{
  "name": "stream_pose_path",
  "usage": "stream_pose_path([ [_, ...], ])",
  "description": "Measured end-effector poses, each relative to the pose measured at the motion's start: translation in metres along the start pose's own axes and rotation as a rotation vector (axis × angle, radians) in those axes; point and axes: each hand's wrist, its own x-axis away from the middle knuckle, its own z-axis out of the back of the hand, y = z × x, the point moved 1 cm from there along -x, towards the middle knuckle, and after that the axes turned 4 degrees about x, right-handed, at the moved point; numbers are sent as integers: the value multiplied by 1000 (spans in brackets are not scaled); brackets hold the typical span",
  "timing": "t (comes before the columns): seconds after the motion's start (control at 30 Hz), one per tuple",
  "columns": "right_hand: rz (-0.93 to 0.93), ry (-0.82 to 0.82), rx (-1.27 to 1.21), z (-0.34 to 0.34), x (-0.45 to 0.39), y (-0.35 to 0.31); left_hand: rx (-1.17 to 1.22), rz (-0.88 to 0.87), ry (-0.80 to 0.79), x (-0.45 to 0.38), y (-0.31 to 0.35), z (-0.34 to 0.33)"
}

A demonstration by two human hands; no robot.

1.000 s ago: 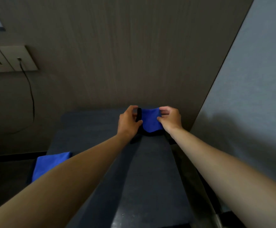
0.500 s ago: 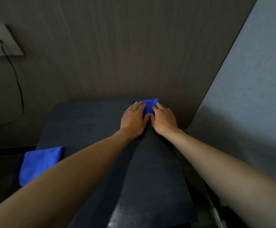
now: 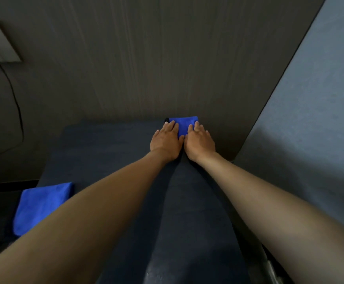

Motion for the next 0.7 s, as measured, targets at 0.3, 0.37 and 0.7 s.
stream_pose_path([
  [0.3,10,-23,33,8,14,-7,193,16,70,14,-7,12],
  [0.37,33,-33,-14,16,26,-20,262,42,75,25,-11,23],
  [0.7,158,-136,-164,54,98,-105,222,210,51,113,-54,96],
])
